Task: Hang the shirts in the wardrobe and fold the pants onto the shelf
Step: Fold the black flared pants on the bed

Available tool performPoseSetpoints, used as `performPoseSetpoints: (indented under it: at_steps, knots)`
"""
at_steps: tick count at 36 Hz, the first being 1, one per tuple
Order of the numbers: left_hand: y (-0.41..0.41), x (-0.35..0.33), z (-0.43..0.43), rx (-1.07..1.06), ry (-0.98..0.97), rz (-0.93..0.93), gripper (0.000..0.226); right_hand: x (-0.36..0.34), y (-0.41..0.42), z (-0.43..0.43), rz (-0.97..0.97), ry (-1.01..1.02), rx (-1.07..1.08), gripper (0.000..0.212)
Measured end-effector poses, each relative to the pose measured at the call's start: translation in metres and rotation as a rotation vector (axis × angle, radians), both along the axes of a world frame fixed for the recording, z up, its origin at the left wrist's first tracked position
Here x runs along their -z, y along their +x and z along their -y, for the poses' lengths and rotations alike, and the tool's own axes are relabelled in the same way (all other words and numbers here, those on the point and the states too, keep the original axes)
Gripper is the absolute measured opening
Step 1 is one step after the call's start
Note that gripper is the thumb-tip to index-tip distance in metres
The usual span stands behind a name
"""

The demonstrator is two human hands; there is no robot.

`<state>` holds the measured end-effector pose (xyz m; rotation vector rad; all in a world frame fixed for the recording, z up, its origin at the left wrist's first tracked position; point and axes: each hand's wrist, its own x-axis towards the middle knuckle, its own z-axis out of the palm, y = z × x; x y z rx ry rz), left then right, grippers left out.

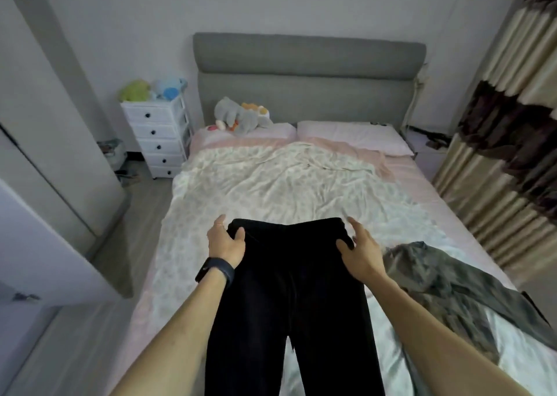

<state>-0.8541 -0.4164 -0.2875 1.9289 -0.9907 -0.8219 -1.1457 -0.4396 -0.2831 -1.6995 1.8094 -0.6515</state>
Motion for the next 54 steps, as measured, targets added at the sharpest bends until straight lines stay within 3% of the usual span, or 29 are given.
performPoseSetpoints:
  at_steps: [2, 6, 13, 19, 26, 32, 36, 40, 45, 50, 54]
  knots:
    - [-0.007, 0.033, 0.008, 0.131, 0.048, 0.036, 0.069, 0.031, 0.000, 0.005, -0.014, 0.100, -0.031, 0.074]
    - [-0.019, 0.108, -0.004, 0.357, 0.203, 0.147, 0.066, 0.098, -0.007, -0.016, -0.023, 0.264, -0.044, 0.073]
    - [-0.079, 0.243, -0.127, 0.413, 0.445, 0.101, 0.051, 0.222, -0.053, -0.155, -0.065, 0.584, 0.034, 0.057]
    - [-0.160, 0.294, -0.256, 0.416, 0.533, 0.068, 0.027, 0.265, -0.138, -0.295, -0.055, 0.876, 0.048, 0.050]
    - [-0.233, 0.322, -0.362, 0.297, 0.729, -0.062, 0.013, 0.295, -0.163, -0.392, -0.179, 0.555, 0.059, 0.023]
    - [-0.265, 0.331, -0.427, 0.160, 0.648, 0.008, 0.023, 0.316, -0.181, -0.433, -0.114, 0.362, 0.159, 0.028]
    - [-0.283, 0.335, -0.470, 0.059, 0.548, -0.023, 0.017, 0.340, -0.207, -0.482, 0.023, 0.486, 0.177, 0.033]
    - [-0.292, 0.340, -0.485, 0.003, 0.486, -0.104, 0.020, 0.367, -0.234, -0.507, 0.120, 0.742, -0.016, 0.033]
    - [-0.303, 0.335, -0.500, -0.083, 0.415, -0.089, 0.019, 0.387, -0.249, -0.532, 0.259, 0.641, 0.026, 0.004]
    - [-0.301, 0.317, -0.524, -0.167, 0.318, -0.108, 0.014, 0.377, -0.255, -0.565, 0.309, 0.597, 0.145, 0.026]
    - [-0.296, 0.309, -0.535, -0.049, 0.425, -0.242, 0.015, 0.356, -0.256, -0.580, 0.408, 0.607, 0.250, 0.008]
